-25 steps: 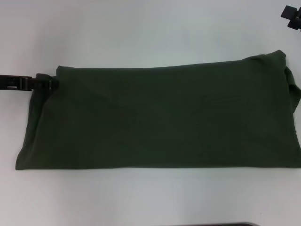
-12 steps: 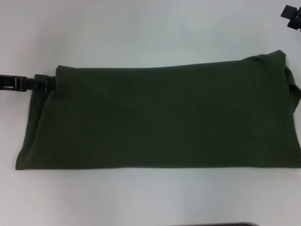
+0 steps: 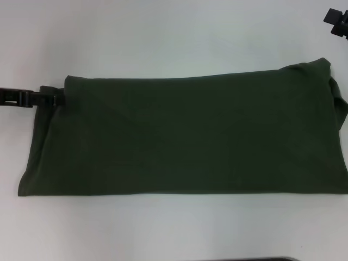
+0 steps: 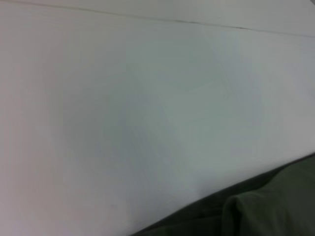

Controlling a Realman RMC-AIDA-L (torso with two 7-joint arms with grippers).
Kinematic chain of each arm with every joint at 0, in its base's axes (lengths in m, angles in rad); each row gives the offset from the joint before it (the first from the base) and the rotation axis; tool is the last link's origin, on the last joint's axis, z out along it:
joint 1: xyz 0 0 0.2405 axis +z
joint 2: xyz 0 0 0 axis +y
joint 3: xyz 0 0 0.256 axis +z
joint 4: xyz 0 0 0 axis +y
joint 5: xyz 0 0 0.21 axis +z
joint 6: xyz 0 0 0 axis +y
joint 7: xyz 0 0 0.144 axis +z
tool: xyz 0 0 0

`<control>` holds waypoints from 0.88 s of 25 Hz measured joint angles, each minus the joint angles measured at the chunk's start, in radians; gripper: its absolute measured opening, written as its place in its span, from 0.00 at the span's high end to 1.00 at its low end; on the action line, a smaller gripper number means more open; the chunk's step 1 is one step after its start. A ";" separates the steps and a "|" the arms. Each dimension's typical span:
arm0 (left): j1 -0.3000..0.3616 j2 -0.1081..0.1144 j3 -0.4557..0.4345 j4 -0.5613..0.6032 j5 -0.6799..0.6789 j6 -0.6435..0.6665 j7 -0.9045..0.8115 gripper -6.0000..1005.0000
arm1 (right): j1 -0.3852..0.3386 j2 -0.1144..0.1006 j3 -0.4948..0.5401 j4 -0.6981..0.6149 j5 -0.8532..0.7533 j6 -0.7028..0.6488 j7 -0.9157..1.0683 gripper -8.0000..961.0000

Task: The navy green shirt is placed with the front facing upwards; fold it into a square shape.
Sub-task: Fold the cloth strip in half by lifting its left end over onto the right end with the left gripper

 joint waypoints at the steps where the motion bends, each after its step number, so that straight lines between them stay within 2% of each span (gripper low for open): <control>1: 0.000 0.000 0.000 0.000 0.000 -0.006 0.001 0.12 | -0.001 0.001 0.000 0.000 0.000 0.000 0.000 0.21; 15: 0.001 -0.010 0.038 0.000 0.018 -0.043 0.004 0.12 | -0.007 0.004 0.014 0.000 0.000 -0.020 0.001 0.21; 22: 0.014 0.007 0.036 0.001 0.020 -0.019 0.000 0.12 | -0.008 0.004 0.014 0.000 0.000 -0.027 0.003 0.21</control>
